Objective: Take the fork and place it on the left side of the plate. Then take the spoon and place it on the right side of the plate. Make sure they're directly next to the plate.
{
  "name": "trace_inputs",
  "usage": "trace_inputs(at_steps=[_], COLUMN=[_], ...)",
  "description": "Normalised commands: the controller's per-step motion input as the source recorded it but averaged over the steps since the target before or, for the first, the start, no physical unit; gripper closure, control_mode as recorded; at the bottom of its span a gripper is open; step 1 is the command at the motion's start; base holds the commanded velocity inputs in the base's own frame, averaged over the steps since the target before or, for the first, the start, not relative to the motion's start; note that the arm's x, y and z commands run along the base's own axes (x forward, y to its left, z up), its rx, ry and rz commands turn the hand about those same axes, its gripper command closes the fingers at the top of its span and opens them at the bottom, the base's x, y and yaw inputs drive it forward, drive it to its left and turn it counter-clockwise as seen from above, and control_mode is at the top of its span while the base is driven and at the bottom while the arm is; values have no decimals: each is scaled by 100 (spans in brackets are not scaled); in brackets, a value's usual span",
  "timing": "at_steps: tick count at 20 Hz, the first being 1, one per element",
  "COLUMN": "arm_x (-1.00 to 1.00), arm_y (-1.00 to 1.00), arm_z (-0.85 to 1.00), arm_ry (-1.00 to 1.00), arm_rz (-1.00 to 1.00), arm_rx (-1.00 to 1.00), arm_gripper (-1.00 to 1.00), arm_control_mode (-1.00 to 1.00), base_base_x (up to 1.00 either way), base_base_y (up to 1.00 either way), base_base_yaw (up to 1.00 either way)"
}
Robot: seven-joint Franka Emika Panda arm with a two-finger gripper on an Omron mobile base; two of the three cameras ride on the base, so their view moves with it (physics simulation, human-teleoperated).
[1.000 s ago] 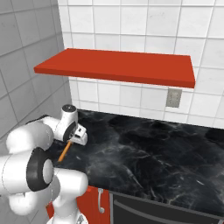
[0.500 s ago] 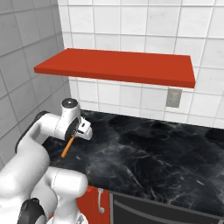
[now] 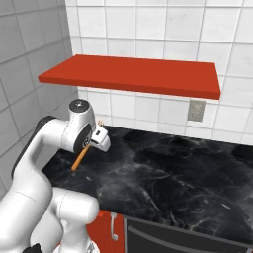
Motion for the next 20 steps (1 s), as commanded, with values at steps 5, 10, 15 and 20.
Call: trace_inputs(at_steps=[5, 10, 15, 20], arm_x=[-29, -15, -15, 0], arm_y=[-44, -31, -7, 0], arm_z=[58, 42, 7, 0], arm_ry=[0, -2, -11, 0], arm_rz=[-13, -10, -5, 0], arm_rx=[0, 0, 0, 0], arm_gripper=[100, 100, 100, 100], arm_control_mode=[-100, -100, -100, -100], base_base_x=[0, 0, 0, 0], base_base_y=[0, 0, 0, 0], base_base_yaw=[0, 0, 0, 0])
